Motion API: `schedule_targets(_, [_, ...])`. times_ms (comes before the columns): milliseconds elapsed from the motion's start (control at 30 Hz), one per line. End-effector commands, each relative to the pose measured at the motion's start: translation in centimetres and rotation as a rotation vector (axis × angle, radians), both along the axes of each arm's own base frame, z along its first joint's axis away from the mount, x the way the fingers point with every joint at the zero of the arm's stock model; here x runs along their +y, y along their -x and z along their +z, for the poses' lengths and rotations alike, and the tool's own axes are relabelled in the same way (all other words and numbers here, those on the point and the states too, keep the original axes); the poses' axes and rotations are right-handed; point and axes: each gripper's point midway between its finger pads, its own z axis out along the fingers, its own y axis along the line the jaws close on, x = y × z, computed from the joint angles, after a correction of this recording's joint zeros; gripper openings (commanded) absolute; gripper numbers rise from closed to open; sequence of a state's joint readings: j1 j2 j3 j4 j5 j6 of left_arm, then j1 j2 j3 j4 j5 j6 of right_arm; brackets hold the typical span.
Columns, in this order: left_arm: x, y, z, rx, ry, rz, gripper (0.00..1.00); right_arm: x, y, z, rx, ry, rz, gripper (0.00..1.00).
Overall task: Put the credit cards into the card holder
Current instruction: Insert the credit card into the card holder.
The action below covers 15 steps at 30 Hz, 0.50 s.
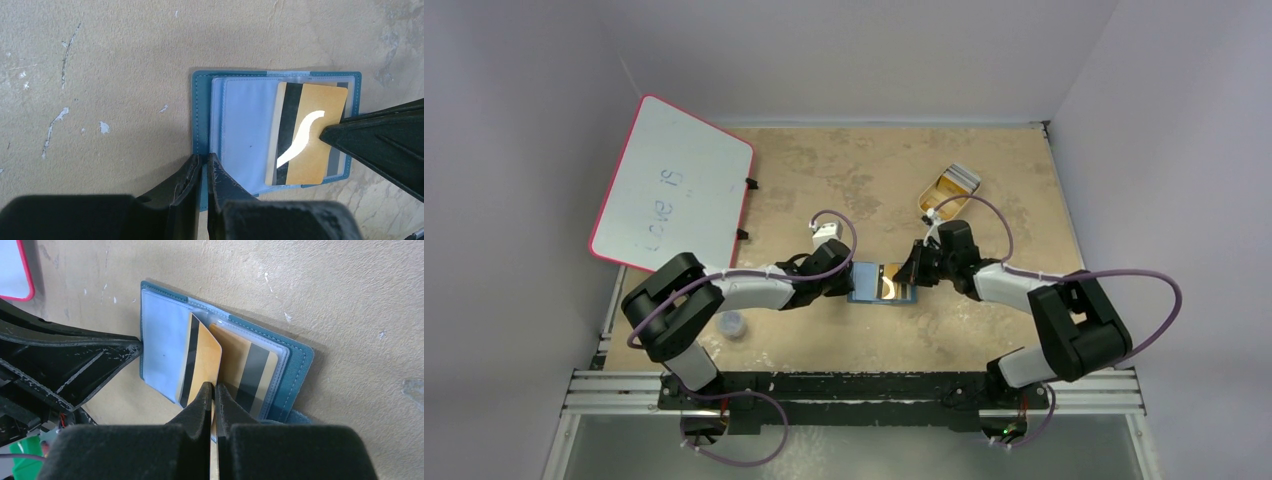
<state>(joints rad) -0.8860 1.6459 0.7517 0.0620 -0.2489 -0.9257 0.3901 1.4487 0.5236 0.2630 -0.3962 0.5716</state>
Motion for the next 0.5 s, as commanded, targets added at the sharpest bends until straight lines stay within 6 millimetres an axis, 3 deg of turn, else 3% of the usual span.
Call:
schedule_targets(0, [3.0, 1.2, -3.6, 0.077, -0.145, 0.037, 0.09, -0.7, -0.4, -0.6, 0.006, 0.057, -0.007, 0.0])
schedule_targets(467, [2.5, 1.3, -3.6, 0.083, -0.116, 0.035, 0.11, -0.2, -0.2, -2.2, 0.062, 0.056, 0.01, 0.0])
